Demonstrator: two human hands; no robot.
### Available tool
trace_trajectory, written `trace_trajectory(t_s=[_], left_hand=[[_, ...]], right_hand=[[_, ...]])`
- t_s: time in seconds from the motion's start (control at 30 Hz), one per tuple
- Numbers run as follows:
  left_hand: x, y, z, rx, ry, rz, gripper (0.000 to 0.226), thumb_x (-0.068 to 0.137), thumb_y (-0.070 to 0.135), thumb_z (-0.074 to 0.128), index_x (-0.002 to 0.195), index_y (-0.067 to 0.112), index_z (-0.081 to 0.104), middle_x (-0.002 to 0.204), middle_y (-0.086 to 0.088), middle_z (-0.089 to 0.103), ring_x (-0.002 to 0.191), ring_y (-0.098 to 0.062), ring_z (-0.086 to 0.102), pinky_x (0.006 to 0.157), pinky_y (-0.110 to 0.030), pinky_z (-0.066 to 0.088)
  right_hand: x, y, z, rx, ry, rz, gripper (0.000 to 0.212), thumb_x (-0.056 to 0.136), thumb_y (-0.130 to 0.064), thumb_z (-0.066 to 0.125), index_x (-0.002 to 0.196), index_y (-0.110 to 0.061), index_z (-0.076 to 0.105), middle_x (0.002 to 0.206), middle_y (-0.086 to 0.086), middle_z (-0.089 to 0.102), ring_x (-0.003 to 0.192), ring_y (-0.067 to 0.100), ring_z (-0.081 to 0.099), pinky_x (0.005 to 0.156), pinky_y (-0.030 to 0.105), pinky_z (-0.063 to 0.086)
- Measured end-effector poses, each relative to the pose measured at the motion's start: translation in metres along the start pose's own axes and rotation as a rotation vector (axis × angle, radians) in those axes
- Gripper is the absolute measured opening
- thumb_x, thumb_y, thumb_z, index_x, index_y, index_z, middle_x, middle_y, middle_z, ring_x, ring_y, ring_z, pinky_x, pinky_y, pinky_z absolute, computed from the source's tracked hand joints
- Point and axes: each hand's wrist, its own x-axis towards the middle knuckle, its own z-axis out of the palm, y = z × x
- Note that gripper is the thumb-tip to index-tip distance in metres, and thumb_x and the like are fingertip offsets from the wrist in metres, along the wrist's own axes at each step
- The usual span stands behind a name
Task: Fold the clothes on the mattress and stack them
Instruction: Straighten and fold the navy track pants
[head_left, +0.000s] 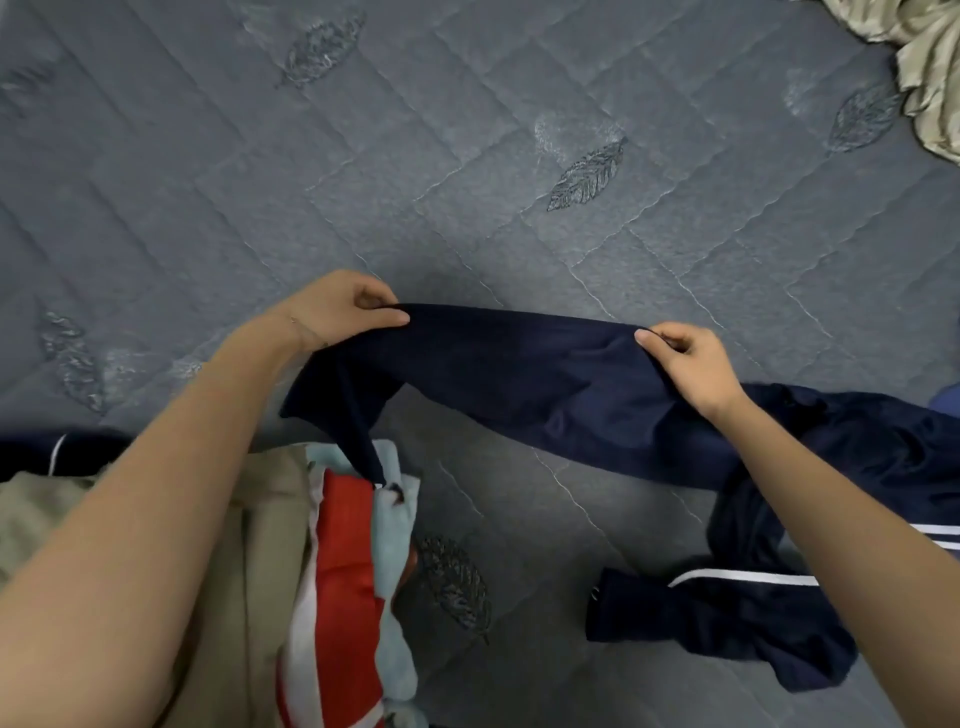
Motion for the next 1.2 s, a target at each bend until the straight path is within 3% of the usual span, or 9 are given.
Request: trace_trajectory(t_s=[0.07,0.13,0.27,0.4,0.53,0.67,0.77,0.97,1.2], left_hand=[[0.016,-0.015,0.002,0.137,0.05,0.022,0.011,0.091,0.022,0.065,0.094,0.013,0.071,0.092,0.002,0.068,0.084,-0.01,0.061,0.084,-0.022,0.046],[0.03,-0.028,0.011,0.218,0.07,0.018,0.016,0.094,0.021,0.062,0.099,0.008,0.071,0.098,-0.005,0.067,0.092,-0.019,0.06,0.09,-0.032,0.046],[0.052,-0.05,0.023,0.126,0.241,-0.017,0.017,0.092,0.026,0.065,0.094,0.009,0.067,0.101,-0.006,0.068,0.098,-0.021,0.061,0.09,-0.034,0.048],[0.062,-0.068,0.017,0.24,0.468,-0.071,0.023,0.093,0.033,0.062,0.082,0.013,0.06,0.084,-0.008,0.065,0.083,-0.027,0.061,0.069,-0.034,0.043],[0.064,-0.072,0.007,0.396,0.597,0.021,0.025,0.097,0.034,0.056,0.093,0.014,0.07,0.094,-0.009,0.07,0.094,-0.032,0.059,0.083,-0.04,0.038],[0.07,-0.069,0.01,0.478,0.555,0.02,0.025,0.098,0.029,0.053,0.115,0.016,0.067,0.118,-0.01,0.061,0.114,-0.032,0.046,0.098,-0.041,0.025],[0.071,-0.063,0.028,0.53,0.524,0.076,0.038,0.096,0.027,0.055,0.133,0.018,0.055,0.137,-0.012,0.048,0.129,-0.032,0.039,0.115,-0.048,0.017],[0.076,-0.028,0.076,0.596,0.41,0.265,0.05,0.098,0.031,0.053,0.145,0.022,0.043,0.153,-0.01,0.034,0.143,-0.03,0.027,0.119,-0.051,0.007],[0.075,0.006,0.117,0.632,0.441,0.302,0.057,0.098,0.044,0.047,0.15,0.025,0.032,0.16,-0.006,0.02,0.149,-0.028,0.011,0.119,-0.051,-0.003]], right_hand=[[0.004,0.0,0.008,-0.069,0.037,0.007,0.022,0.095,-0.026,0.062,0.08,-0.012,0.069,0.081,0.009,0.069,0.078,0.014,0.057,0.08,0.032,0.044],[0.009,0.001,0.018,-0.179,0.08,-0.005,0.021,0.095,-0.029,0.063,0.084,-0.013,0.072,0.085,0.01,0.071,0.082,0.02,0.062,0.082,0.035,0.046],[0.022,0.002,0.033,-0.292,0.172,-0.003,0.022,0.095,-0.033,0.063,0.096,-0.015,0.075,0.096,0.006,0.074,0.095,0.025,0.065,0.089,0.04,0.049],[0.035,0.001,0.041,-0.36,0.319,-0.053,0.024,0.094,-0.034,0.062,0.098,-0.014,0.075,0.102,0.006,0.073,0.102,0.03,0.062,0.098,0.045,0.041],[0.041,-0.004,0.049,-0.474,0.378,-0.003,0.025,0.096,-0.037,0.059,0.101,-0.017,0.073,0.108,0.006,0.068,0.11,0.031,0.05,0.095,0.038,0.027],[0.044,-0.006,0.056,-0.468,0.339,0.01,0.022,0.097,-0.034,0.059,0.104,-0.019,0.072,0.109,0.005,0.066,0.111,0.029,0.048,0.098,0.038,0.026],[0.047,-0.005,0.058,-0.435,0.332,0.012,0.02,0.096,-0.033,0.06,0.104,-0.02,0.073,0.11,0.003,0.067,0.111,0.027,0.049,0.097,0.037,0.027],[0.047,-0.006,0.053,-0.481,0.306,-0.029,0.022,0.095,-0.035,0.061,0.111,-0.024,0.071,0.114,0.001,0.064,0.115,0.027,0.047,0.1,0.037,0.026],[0.028,0.003,0.035,-0.756,0.254,-0.181,0.059,0.09,-0.049,0.061,0.141,-0.022,0.05,0.146,0.005,0.046,0.14,0.031,0.03,0.118,0.049,0.013]])
